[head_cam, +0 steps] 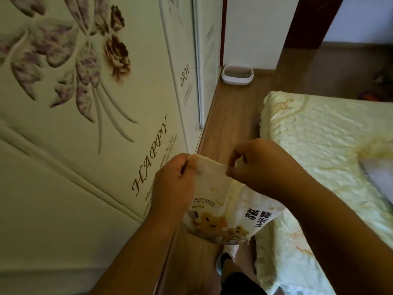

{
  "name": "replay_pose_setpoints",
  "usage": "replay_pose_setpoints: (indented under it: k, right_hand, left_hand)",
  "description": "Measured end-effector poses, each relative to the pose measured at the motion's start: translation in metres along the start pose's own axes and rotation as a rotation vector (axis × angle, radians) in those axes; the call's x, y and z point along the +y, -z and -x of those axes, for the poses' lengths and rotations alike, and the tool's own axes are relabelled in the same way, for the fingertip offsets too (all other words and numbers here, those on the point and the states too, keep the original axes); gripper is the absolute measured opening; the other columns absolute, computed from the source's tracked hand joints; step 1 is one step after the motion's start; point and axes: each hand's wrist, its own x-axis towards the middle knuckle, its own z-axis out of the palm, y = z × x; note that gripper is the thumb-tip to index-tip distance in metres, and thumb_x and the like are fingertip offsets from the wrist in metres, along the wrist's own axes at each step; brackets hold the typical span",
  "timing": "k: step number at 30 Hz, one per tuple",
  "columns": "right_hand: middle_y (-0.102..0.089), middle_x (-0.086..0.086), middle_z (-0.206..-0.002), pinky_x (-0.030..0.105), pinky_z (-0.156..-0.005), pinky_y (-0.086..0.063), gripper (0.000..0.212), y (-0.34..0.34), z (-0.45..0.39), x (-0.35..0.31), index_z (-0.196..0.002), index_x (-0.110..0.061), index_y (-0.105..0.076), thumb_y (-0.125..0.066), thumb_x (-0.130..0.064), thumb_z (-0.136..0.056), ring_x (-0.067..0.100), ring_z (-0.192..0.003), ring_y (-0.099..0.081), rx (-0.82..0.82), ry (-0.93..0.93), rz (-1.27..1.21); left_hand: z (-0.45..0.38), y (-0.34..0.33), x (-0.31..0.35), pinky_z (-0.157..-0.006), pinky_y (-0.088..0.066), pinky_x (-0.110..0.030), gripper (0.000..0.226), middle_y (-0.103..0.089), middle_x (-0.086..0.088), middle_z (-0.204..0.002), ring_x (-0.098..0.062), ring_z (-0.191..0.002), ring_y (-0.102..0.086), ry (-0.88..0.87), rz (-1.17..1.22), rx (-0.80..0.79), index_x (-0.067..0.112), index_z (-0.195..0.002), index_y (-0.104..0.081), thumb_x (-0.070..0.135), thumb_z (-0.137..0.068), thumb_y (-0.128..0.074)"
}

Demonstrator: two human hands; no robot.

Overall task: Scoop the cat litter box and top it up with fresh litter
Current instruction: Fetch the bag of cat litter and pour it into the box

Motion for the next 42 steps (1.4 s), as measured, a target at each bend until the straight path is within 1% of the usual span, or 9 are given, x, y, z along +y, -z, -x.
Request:
replay_pose_setpoints:
  k: [4, 12, 15, 18, 22, 28, 33, 38, 42]
  right_hand:
    - [-0.065, -0.007, -0.075, 0.027, -0.06, -0.054, 0.01, 0.004, -0.05, 0.022, -0.086, -0.026, -0.074, -0.073, -0.036, -0.085, 0.009, -0.069, -0.061, -0.011, -0.026, 0.0]
    - [-0.06, -0.01, -0.074, 0.017, -0.05, -0.037, 0.008, 0.028, -0.15, 0.073, -0.085, -0.028, -0.07, -0.071, -0.036, -0.087, 0.004, -0.068, -0.058, -0.111, -0.011, -0.003]
    - [-0.06, -0.01, -0.073, 0.02, -0.052, -0.045, 0.014, 0.042, -0.186, 0.091, -0.081, -0.025, -0.067, -0.071, -0.037, -0.087, 0.005, -0.067, -0.059, -0.126, -0.008, 0.013]
    - [-0.066, -0.004, -0.072, 0.031, -0.061, -0.058, 0.018, 0.057, -0.218, 0.105, -0.083, -0.021, -0.073, -0.072, -0.038, -0.085, 0.012, -0.067, -0.063, -0.1, -0.029, 0.027]
    - [-0.068, -0.005, -0.074, 0.033, -0.065, -0.059, 0.013, 0.087, -0.26, 0.125, -0.082, -0.025, -0.074, -0.071, -0.036, -0.086, 0.012, -0.069, -0.064, -0.038, -0.066, 0.019]
    - [-0.065, -0.006, -0.078, 0.021, -0.057, -0.046, 0.011, 0.126, -0.332, 0.159, -0.087, -0.025, -0.074, -0.071, -0.035, -0.087, 0.009, -0.071, -0.06, 0.045, -0.167, 0.027]
    - [-0.066, -0.009, -0.089, 0.011, -0.054, -0.037, 0.015, 0.15, -0.384, 0.182, -0.098, -0.029, -0.074, -0.069, -0.04, -0.089, 0.004, -0.072, -0.054, 0.075, -0.289, 0.042]
    - [-0.065, -0.011, -0.088, 0.016, -0.06, -0.044, 0.014, 0.166, -0.43, 0.204, -0.097, -0.032, -0.074, -0.069, -0.041, -0.088, 0.005, -0.076, -0.058, 0.139, -0.419, -0.004]
    - [-0.065, -0.01, -0.086, 0.018, -0.06, -0.045, 0.011, 0.181, -0.462, 0.224, -0.094, -0.032, -0.074, -0.07, -0.04, -0.087, 0.005, -0.075, -0.058, 0.134, -0.458, -0.027]
  left_hand:
    - [-0.045, -0.021, 0.001, -0.052, -0.045, -0.013, 0.03, -0.064, 0.011, -0.07, -0.002, -0.064, -0.058, 0.006, -0.022, -0.012, 0.031, -0.083, -0.067, 0.044, -0.103, -0.047]
    - [-0.143, -0.08, 0.012, -0.055, -0.046, -0.017, 0.029, -0.062, 0.013, -0.068, -0.003, -0.062, -0.058, 0.05, -0.029, -0.027, 0.032, -0.085, -0.068, 0.043, -0.102, -0.047]
    - [-0.178, -0.101, 0.022, -0.058, -0.045, -0.019, 0.028, -0.063, 0.01, -0.07, -0.003, -0.065, -0.059, 0.056, -0.019, -0.005, 0.031, -0.088, -0.068, 0.042, -0.102, -0.048]
    - [-0.213, -0.117, 0.03, -0.053, -0.046, -0.016, 0.03, -0.064, 0.008, -0.069, -0.004, -0.065, -0.06, 0.035, -0.017, -0.007, 0.029, -0.084, -0.067, 0.042, -0.103, -0.048]
    - [-0.268, -0.138, 0.05, -0.058, -0.055, -0.026, 0.029, -0.068, 0.01, -0.074, -0.005, -0.067, -0.064, 0.0, 0.053, -0.033, 0.03, -0.084, -0.068, 0.043, -0.102, -0.049]
    - [-0.371, -0.184, 0.074, -0.054, -0.044, -0.011, 0.031, -0.064, 0.013, -0.068, -0.001, -0.066, -0.06, -0.083, 0.107, -0.121, 0.029, -0.081, -0.069, 0.042, -0.102, -0.051]
    - [-0.455, -0.226, 0.091, -0.057, -0.047, -0.019, 0.03, -0.065, 0.007, -0.07, -0.004, -0.068, -0.062, -0.157, 0.098, -0.248, 0.031, -0.082, -0.068, 0.043, -0.102, -0.049]
    - [-0.524, -0.259, 0.116, -0.064, -0.051, -0.024, 0.024, -0.067, 0.008, -0.075, -0.003, -0.071, -0.062, -0.199, 0.119, -0.361, 0.038, -0.083, -0.066, 0.04, -0.102, -0.051]
    - [-0.562, -0.282, 0.128, -0.062, -0.049, -0.015, 0.023, -0.068, 0.009, -0.076, 0.001, -0.074, -0.062, -0.216, 0.144, -0.406, 0.037, -0.084, -0.067, 0.037, -0.102, -0.052]
